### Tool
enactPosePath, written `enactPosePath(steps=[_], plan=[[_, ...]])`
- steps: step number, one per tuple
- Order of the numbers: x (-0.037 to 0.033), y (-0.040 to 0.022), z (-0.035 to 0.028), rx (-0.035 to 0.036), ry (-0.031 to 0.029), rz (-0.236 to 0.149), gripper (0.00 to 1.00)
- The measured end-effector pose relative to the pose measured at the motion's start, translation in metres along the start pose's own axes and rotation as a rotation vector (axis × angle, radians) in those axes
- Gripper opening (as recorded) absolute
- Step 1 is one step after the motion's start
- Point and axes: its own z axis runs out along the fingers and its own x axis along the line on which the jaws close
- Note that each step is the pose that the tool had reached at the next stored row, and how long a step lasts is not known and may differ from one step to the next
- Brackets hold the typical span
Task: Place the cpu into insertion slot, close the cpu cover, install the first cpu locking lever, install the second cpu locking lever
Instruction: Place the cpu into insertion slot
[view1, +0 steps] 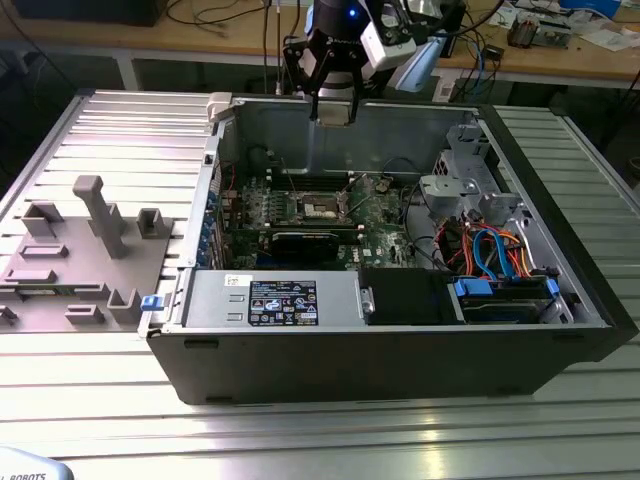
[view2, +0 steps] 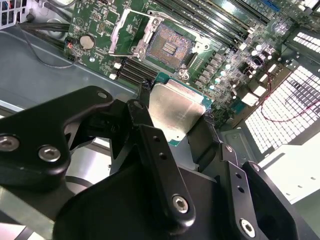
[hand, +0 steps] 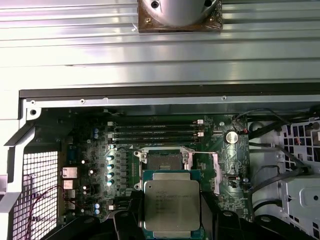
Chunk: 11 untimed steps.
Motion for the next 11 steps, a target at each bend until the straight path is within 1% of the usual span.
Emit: enactPosePath(steps=[11], plan=[[0.0,-0.0002,0.0019,0.0,0.0,0.0,0.55]])
